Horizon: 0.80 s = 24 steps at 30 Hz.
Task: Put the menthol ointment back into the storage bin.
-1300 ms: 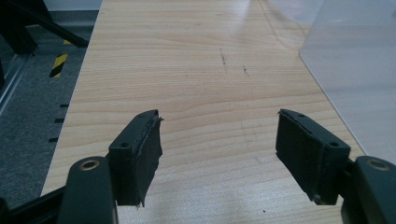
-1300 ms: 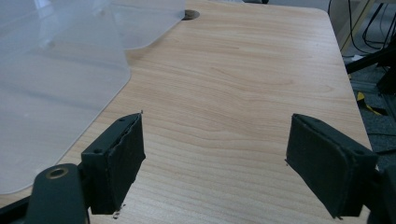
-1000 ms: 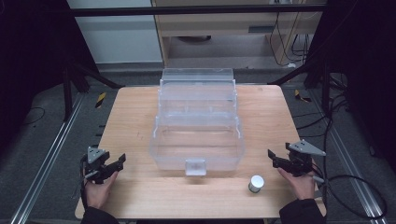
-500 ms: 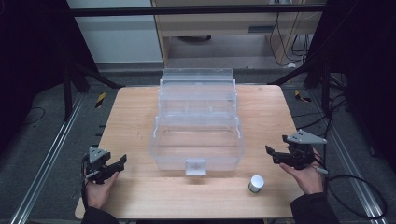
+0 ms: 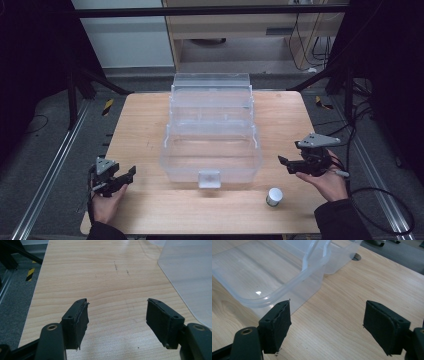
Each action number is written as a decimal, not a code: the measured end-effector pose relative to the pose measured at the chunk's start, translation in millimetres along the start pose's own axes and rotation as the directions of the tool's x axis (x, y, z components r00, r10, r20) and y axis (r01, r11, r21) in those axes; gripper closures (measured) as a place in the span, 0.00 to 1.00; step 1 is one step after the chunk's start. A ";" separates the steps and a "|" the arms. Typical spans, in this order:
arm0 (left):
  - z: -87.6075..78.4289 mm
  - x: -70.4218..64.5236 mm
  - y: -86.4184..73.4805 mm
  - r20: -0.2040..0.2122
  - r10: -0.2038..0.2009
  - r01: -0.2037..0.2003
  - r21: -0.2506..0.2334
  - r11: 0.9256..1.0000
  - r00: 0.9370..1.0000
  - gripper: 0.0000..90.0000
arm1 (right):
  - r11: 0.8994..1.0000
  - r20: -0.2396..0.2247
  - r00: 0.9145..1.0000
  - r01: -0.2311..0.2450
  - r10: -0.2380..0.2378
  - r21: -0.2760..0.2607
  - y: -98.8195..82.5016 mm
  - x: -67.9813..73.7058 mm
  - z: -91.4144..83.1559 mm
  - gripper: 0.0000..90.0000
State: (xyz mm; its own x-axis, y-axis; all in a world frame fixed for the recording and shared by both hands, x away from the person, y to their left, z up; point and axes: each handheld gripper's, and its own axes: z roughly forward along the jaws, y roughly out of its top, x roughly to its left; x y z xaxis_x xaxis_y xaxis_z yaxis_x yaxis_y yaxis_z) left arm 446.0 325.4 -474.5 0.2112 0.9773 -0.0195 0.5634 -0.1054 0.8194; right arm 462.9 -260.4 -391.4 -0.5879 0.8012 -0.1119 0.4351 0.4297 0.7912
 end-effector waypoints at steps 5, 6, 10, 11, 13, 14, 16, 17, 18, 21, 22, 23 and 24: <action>-0.2 -0.4 0.1 0.002 0.003 -0.003 -0.001 1.000 1.000 0.37 | 1.000 -0.018 0.999 0.029 -0.028 0.013 8.3 0.4 -3.1 0.23; -0.2 -0.4 0.1 0.002 0.003 -0.003 -0.001 1.000 1.000 0.37 | 1.000 -0.018 0.999 0.029 -0.028 0.013 8.3 0.4 -3.1 0.23; 0.3 -0.4 -0.1 0.003 0.004 -0.004 0.000 1.000 1.000 0.37 | 0.998 -0.044 0.998 0.054 -0.052 0.038 13.4 2.6 -5.2 0.23; 0.4 -0.4 -0.1 0.003 0.004 -0.004 0.000 1.000 1.000 0.37 | 0.997 -0.049 0.997 0.067 -0.065 0.048 14.4 3.2 -5.5 0.23; 0.6 -0.4 -0.2 0.004 0.004 -0.004 0.002 1.000 1.000 0.37 | 0.992 -0.063 0.993 0.104 -0.100 0.067 16.6 5.5 -5.3 0.23; 0.8 -0.4 -0.2 0.005 0.004 -0.004 0.003 1.000 1.000 0.37 | 0.990 -0.070 0.991 0.117 -0.112 0.074 17.8 6.9 -5.3 0.23; 0.8 -0.4 -0.2 0.006 0.005 -0.005 0.004 1.000 1.000 0.37 | 0.987 -0.093 0.988 0.135 -0.127 0.086 20.1 9.1 -5.0 0.24; 0.9 -0.4 -0.2 0.006 0.007 -0.007 0.006 1.000 1.000 0.37 | 0.987 -0.093 0.988 0.135 -0.127 0.086 20.1 9.1 -5.0 0.24; 1.1 -0.6 -0.2 0.008 0.007 -0.007 0.007 1.000 1.000 0.37 | 0.984 -0.109 0.984 0.151 -0.140 0.098 22.2 10.7 -4.5 0.24; 1.4 -0.7 -0.3 0.009 0.009 -0.009 0.010 1.000 1.000 0.37 | 0.979 -0.132 0.979 0.170 -0.154 0.115 25.2 12.6 -4.1 0.24; 1.5 -0.7 -0.4 0.010 0.010 -0.010 0.011 1.000 1.000 0.37 | 0.977 -0.138 0.977 0.178 -0.161 0.119 26.1 13.3 -3.9 0.24; 1.6 -0.8 -0.4 0.010 0.010 -0.010 0.011 1.000 1.000 0.37 | 0.975 -0.148 0.975 0.186 -0.167 0.124 27.0 14.1 -3.7 0.24; 1.7 -0.7 -0.4 0.011 0.010 -0.010 0.011 1.000 1.000 0.37 | 0.972 -0.157 0.972 0.194 -0.173 0.129 27.8 14.8 -3.6 0.24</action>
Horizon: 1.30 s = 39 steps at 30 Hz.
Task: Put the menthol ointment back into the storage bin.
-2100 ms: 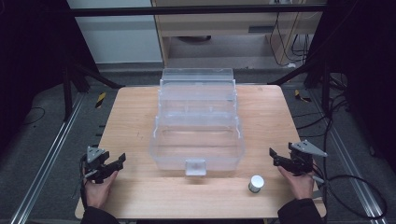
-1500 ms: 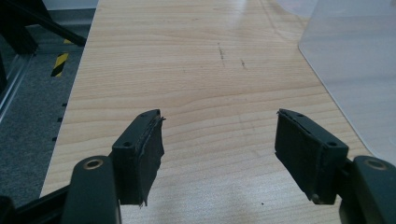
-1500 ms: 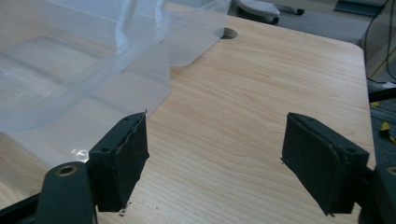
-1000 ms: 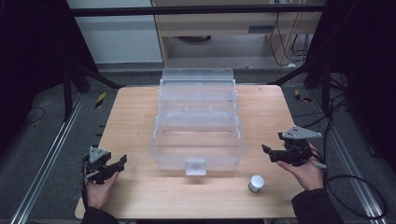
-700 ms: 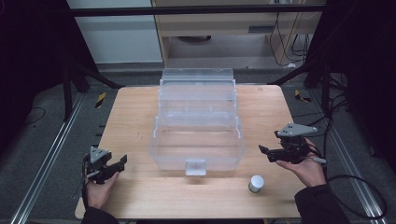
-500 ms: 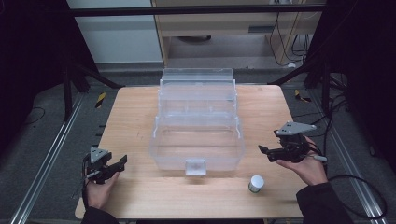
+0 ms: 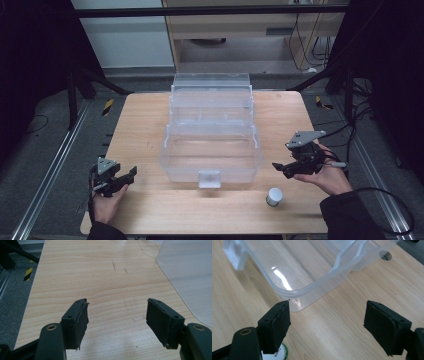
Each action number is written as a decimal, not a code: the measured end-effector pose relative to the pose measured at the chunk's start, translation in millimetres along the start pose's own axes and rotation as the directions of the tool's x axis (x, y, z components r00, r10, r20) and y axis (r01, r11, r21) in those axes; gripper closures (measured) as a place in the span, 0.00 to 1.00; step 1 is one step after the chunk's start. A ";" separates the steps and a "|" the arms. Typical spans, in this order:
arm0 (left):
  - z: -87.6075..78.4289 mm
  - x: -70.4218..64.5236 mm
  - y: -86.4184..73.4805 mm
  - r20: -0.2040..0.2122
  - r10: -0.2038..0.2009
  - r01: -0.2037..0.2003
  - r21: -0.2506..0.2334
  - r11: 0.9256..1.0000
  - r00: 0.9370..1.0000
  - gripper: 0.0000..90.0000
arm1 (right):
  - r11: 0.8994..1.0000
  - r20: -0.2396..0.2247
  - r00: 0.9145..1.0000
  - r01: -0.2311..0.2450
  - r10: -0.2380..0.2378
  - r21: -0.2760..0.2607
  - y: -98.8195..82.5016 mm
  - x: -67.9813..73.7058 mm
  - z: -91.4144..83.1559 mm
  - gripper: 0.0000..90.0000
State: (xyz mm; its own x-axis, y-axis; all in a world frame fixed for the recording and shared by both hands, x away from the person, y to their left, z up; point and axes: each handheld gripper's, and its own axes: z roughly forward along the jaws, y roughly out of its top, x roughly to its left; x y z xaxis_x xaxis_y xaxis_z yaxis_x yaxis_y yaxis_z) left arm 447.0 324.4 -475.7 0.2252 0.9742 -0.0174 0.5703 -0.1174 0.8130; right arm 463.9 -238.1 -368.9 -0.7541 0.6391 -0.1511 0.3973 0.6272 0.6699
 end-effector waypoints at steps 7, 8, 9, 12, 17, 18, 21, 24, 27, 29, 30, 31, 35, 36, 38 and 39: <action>0.2 -0.2 -0.1 0.003 0.000 0.000 0.000 1.000 1.000 0.37 | 0.997 -0.052 0.997 0.057 -0.054 0.053 4.7 4.4 1.3 0.23; 0.4 -0.3 -0.1 0.004 0.000 0.000 0.001 1.000 1.000 0.37 | 0.996 -0.064 0.996 0.070 -0.066 0.060 5.2 4.9 1.4 0.23; 0.3 -0.4 -0.1 0.004 0.001 -0.001 0.001 1.000 1.000 0.37 | 0.995 -0.070 0.995 0.076 -0.071 0.065 5.8 5.8 1.7 0.23; 0.5 -0.4 -0.1 0.007 0.001 -0.001 0.002 1.000 1.000 0.37 | 0.991 -0.095 0.991 0.104 -0.096 0.079 7.2 7.4 2.1 0.23; 0.7 -0.7 -0.1 0.008 0.003 -0.003 0.004 1.000 1.000 0.37 | 0.983 -0.134 0.982 0.151 -0.137 0.105 8.9 9.8 2.3 0.22; 0.7 -0.7 -0.1 0.008 0.003 -0.003 0.004 1.000 1.000 0.37 | 0.983 -0.134 0.982 0.151 -0.137 0.105 8.9 9.8 2.3 0.22; 0.7 -0.7 -0.1 0.009 0.004 -0.004 0.004 1.000 1.000 0.37 | 0.976 -0.155 0.975 0.182 -0.162 0.124 9.9 12.1 2.3 0.23; 0.8 -0.8 -0.1 0.010 0.004 -0.004 0.005 1.000 1.000 0.37 | 0.967 -0.176 0.967 0.212 -0.186 0.141 11.4 14.4 2.6 0.23; 0.6 -0.9 0.0 0.010 0.006 -0.006 0.004 1.000 1.000 0.37 | 0.958 -0.201 0.959 0.233 -0.198 0.169 12.6 16.2 4.2 0.23; 0.6 -0.9 0.0 0.012 0.005 -0.005 0.004 1.000 1.000 0.37 | 0.952 -0.221 0.954 0.246 -0.204 0.182 12.2 16.7 5.7 0.23; 0.7 -0.9 0.0 0.011 0.006 -0.006 0.003 1.000 1.000 0.37 | 0.949 -0.224 0.952 0.253 -0.209 0.188 11.9 17.2 6.7 0.23; 0.7 -0.9 0.0 0.011 0.006 -0.006 0.003 1.000 1.000 0.37 | 0.949 -0.224 0.952 0.253 -0.209 0.188 11.9 17.2 6.7 0.23; 0.7 -1.0 0.1 0.012 0.009 -0.009 0.004 1.000 1.000 0.37 | 0.930 -0.254 0.938 0.293 -0.235 0.222 10.4 19.5 10.7 0.24; 0.7 -1.0 0.1 0.012 0.009 -0.009 0.004 1.000 1.000 0.37 | 0.928 -0.258 0.937 0.295 -0.235 0.227 10.2 20.4 11.2 0.24; 1.1 -1.4 0.0 0.012 0.010 -0.010 0.006 1.000 1.000 0.37 | 0.920 -0.271 0.930 0.315 -0.250 0.234 9.9 21.2 12.1 0.24; 1.1 -1.4 0.0 0.012 0.010 -0.010 0.006 1.000 1.000 0.37 | 0.920 -0.271 0.930 0.315 -0.250 0.234 9.9 21.2 12.1 0.24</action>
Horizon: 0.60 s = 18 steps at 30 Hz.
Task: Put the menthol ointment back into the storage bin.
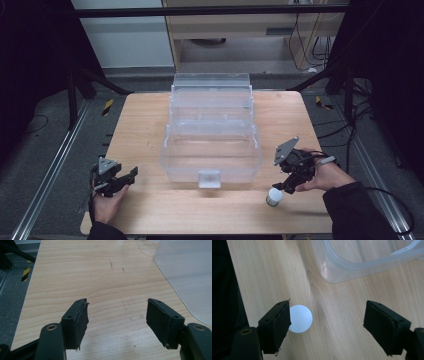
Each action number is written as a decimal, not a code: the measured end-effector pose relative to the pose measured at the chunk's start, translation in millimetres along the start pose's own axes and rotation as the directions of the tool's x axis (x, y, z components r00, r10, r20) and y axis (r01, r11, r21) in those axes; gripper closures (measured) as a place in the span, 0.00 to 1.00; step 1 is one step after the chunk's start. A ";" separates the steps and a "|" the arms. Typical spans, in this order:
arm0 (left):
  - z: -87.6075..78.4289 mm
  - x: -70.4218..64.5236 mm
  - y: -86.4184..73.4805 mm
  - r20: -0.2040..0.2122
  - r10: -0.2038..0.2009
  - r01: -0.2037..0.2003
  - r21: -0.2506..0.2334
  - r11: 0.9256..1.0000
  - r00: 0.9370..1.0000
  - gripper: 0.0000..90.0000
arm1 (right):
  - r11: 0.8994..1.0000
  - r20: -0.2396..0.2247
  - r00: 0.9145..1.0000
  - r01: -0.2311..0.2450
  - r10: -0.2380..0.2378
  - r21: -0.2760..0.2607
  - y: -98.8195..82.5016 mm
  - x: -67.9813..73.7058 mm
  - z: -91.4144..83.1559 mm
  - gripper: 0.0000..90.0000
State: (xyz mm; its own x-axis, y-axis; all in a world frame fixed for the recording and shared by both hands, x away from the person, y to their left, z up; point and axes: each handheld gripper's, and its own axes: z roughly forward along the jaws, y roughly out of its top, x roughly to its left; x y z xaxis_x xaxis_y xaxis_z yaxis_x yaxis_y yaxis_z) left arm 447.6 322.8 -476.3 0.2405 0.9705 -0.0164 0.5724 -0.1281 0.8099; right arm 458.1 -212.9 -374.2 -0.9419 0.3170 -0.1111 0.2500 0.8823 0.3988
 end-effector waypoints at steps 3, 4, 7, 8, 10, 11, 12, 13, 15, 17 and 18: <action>0.0 -0.3 0.1 0.001 0.002 -0.002 0.000 1.000 1.000 0.37 | 1.000 -0.012 1.000 0.023 -0.022 0.016 -0.1 2.1 1.9 0.25; -0.1 -0.3 0.1 0.002 0.002 -0.002 0.000 1.000 1.000 0.37 | 0.999 -0.019 0.999 0.037 -0.037 0.032 -0.1 3.0 2.6 0.25; 0.2 -0.3 0.1 0.003 0.003 -0.003 0.002 1.000 1.000 0.37 | 0.998 -0.028 0.998 0.053 -0.052 0.046 0.1 4.4 3.8 0.27; 0.1 -0.3 0.1 0.004 0.002 -0.002 0.002 1.000 1.000 0.37 | 0.997 -0.030 0.998 0.054 -0.052 0.053 0.2 5.3 4.1 0.28; 0.3 -0.4 0.1 0.004 0.003 -0.003 0.003 1.000 1.000 0.37 | 0.996 -0.031 0.998 0.061 -0.059 0.065 0.6 7.0 5.5 0.29; 0.4 -0.5 0.1 0.004 0.004 -0.004 0.004 1.000 1.000 0.37 | 0.995 -0.037 0.997 0.068 -0.066 0.073 0.8 7.6 6.1 0.29; 0.4 -0.5 0.1 0.003 0.005 -0.005 0.004 1.000 1.000 0.37 | 0.994 -0.038 0.996 0.079 -0.076 0.079 0.9 7.9 7.4 0.30; 0.4 -0.5 0.1 0.004 0.005 -0.005 0.004 1.000 1.000 0.37 | 0.993 -0.042 0.996 0.086 -0.083 0.087 1.1 8.8 8.1 0.30; 0.3 -0.6 0.1 0.004 0.004 -0.004 0.003 1.000 1.000 0.37 | 0.991 -0.046 0.994 0.101 -0.097 0.093 1.3 9.9 9.3 0.31; 0.3 -0.6 0.1 0.003 0.004 -0.004 0.004 1.000 1.000 0.37 | 0.990 -0.046 0.994 0.106 -0.102 0.097 1.4 10.7 9.8 0.32; 0.3 -0.6 0.1 0.002 0.006 -0.006 0.005 1.000 1.000 0.37 | 0.989 -0.048 0.993 0.108 -0.104 0.099 1.3 11.3 10.1 0.32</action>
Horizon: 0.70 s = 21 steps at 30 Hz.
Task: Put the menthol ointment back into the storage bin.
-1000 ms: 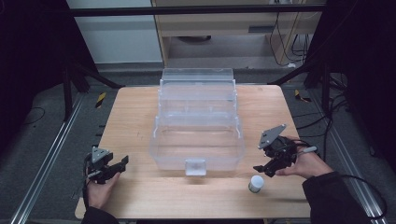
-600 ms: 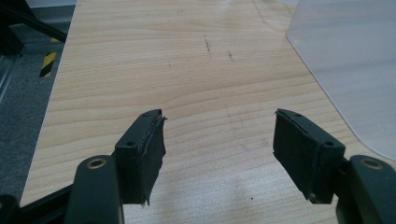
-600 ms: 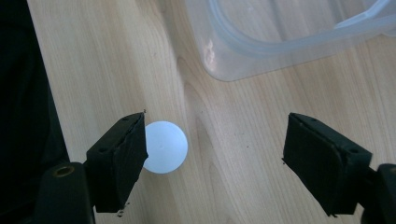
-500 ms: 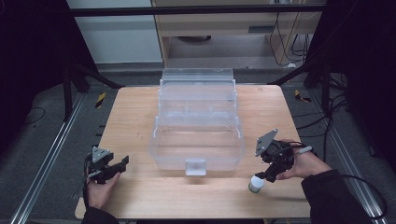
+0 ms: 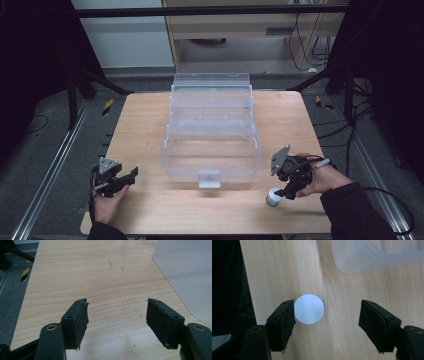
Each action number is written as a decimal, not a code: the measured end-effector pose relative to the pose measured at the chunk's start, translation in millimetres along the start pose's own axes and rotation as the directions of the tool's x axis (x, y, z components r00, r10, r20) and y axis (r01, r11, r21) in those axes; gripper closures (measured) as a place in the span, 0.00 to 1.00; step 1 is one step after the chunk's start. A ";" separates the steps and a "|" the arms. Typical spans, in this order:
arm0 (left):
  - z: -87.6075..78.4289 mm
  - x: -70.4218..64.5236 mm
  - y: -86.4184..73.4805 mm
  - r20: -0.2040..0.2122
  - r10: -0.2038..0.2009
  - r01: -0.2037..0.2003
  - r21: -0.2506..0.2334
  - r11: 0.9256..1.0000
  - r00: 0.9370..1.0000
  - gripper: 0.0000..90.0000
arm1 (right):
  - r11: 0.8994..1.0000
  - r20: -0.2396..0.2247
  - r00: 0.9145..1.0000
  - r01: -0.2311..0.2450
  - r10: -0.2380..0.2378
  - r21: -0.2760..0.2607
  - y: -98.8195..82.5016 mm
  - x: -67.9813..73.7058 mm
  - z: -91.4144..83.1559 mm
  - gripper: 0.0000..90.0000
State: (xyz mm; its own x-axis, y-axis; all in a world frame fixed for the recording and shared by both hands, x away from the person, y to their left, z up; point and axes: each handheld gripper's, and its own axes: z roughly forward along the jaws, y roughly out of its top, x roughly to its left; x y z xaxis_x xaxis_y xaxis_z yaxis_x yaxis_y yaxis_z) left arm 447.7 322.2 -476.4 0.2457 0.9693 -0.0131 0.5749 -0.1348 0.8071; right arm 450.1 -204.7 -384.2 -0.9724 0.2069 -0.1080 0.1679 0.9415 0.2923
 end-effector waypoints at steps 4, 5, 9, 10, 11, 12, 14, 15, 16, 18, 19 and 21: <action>0.0 -0.5 0.1 0.000 0.004 -0.004 0.002 1.000 1.000 0.37 | 1.000 -0.011 1.000 0.024 -0.024 0.016 0.7 2.0 2.7 0.33; -0.1 -0.6 0.1 0.000 0.006 -0.006 0.001 1.000 1.000 0.37 | 1.000 -0.014 1.000 0.022 -0.022 0.021 1.0 3.0 3.8 0.34; 0.0 -0.6 0.1 0.000 0.005 -0.005 0.001 1.000 1.000 0.37 | 0.999 -0.016 0.999 0.034 -0.033 0.033 1.4 3.9 7.5 0.34; -0.1 -0.5 0.1 -0.001 0.005 -0.005 0.001 1.000 1.000 0.37 | 0.998 -0.020 0.999 0.039 -0.038 0.046 1.6 4.7 10.1 0.34; -0.1 -0.5 0.1 -0.001 0.005 -0.005 0.001 1.000 1.000 0.37 | 0.998 -0.020 0.999 0.039 -0.038 0.046 1.6 4.7 10.1 0.34; 0.0 -0.5 0.1 0.000 0.005 -0.005 0.001 1.000 1.000 0.37 | 0.998 -0.021 0.999 0.043 -0.042 0.049 1.5 5.1 11.6 0.34; 0.1 -0.5 0.0 -0.001 0.005 -0.005 0.003 1.000 1.000 0.37 | 0.997 -0.025 0.999 0.044 -0.043 0.056 1.6 6.5 14.4 0.34; 0.2 -0.5 0.0 -0.001 0.006 -0.006 0.004 1.000 1.000 0.37 | 0.997 -0.028 0.999 0.048 -0.046 0.062 1.6 7.3 16.8 0.34; 0.1 -0.6 0.0 -0.001 0.006 -0.006 0.003 1.000 1.000 0.37 | 0.997 -0.030 0.998 0.049 -0.047 0.062 1.5 7.8 18.0 0.35; 0.1 -0.6 0.1 -0.001 0.006 -0.006 0.003 1.000 1.000 0.37 | 0.996 -0.030 0.998 0.055 -0.053 0.065 1.6 8.4 20.2 0.35; 0.0 -0.6 0.1 -0.001 0.006 -0.006 0.002 1.000 1.000 0.37 | 0.996 -0.030 0.998 0.055 -0.053 0.065 1.6 8.4 20.2 0.35; 0.1 -0.6 0.1 -0.001 0.006 -0.006 0.003 1.000 1.000 0.37 | 0.995 -0.036 0.998 0.061 -0.059 0.076 1.9 9.0 22.4 0.35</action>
State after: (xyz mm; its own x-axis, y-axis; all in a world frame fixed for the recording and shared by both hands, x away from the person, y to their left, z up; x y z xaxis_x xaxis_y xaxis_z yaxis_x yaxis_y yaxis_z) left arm 447.7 321.5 -476.4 0.2482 0.9687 -0.0076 0.5761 -0.1413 0.8051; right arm 445.3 -195.1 -405.9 -0.9858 0.1414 -0.0905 0.1197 0.9699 0.2122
